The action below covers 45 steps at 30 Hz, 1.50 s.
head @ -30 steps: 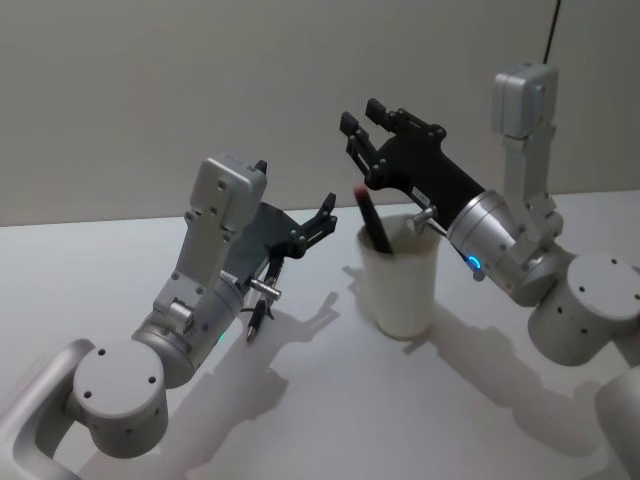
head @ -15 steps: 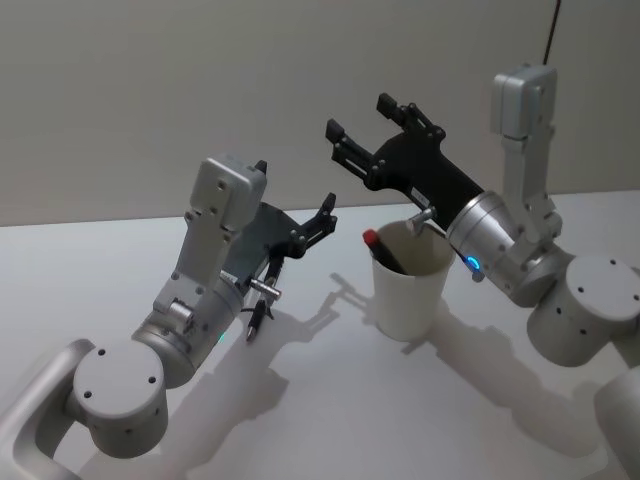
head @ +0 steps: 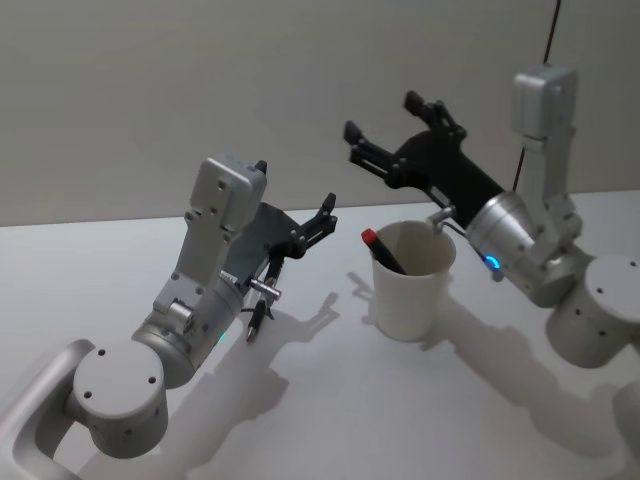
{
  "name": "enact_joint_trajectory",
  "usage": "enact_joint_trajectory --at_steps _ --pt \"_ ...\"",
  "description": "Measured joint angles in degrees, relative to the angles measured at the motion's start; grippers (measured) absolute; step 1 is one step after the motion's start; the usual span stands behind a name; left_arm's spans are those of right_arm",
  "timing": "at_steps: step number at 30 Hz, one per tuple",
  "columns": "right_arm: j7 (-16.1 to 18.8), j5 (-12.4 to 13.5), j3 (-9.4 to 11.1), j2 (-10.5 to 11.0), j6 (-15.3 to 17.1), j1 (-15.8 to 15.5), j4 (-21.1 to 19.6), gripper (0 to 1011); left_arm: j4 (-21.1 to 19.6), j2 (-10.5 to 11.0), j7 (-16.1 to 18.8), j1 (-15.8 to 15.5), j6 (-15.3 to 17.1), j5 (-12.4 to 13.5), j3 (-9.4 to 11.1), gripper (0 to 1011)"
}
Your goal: Place the pen into the pen holder.
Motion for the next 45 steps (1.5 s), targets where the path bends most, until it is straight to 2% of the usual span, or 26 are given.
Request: enact_joint_trajectory --at_steps 13,20,31,38,45 --pt "-4.2 0.5 3.5 4.6 2.6 -3.1 -2.8 1001 0.0 0.0 0.0 0.0 0.0 0.0 0.0 1001" --pt "-7.8 1.0 6.3 8.2 6.6 -5.9 -4.3 1001 0.0 0.0 0.0 0.0 0.0 0.0 0.0 1001" --pt "-12.2 1.6 10.1 12.7 12.0 -9.2 -4.6 1001 0.0 0.0 0.0 0.0 0.0 0.0 0.0 1001" --pt "-12.4 1.6 10.2 12.8 12.2 -9.6 -4.8 1001 0.0 0.0 0.0 0.0 0.0 0.0 0.0 1001" --pt "-12.9 1.5 9.6 12.7 11.3 -11.8 -7.4 1001 0.0 0.0 0.0 0.0 0.0 0.0 0.0 1001"
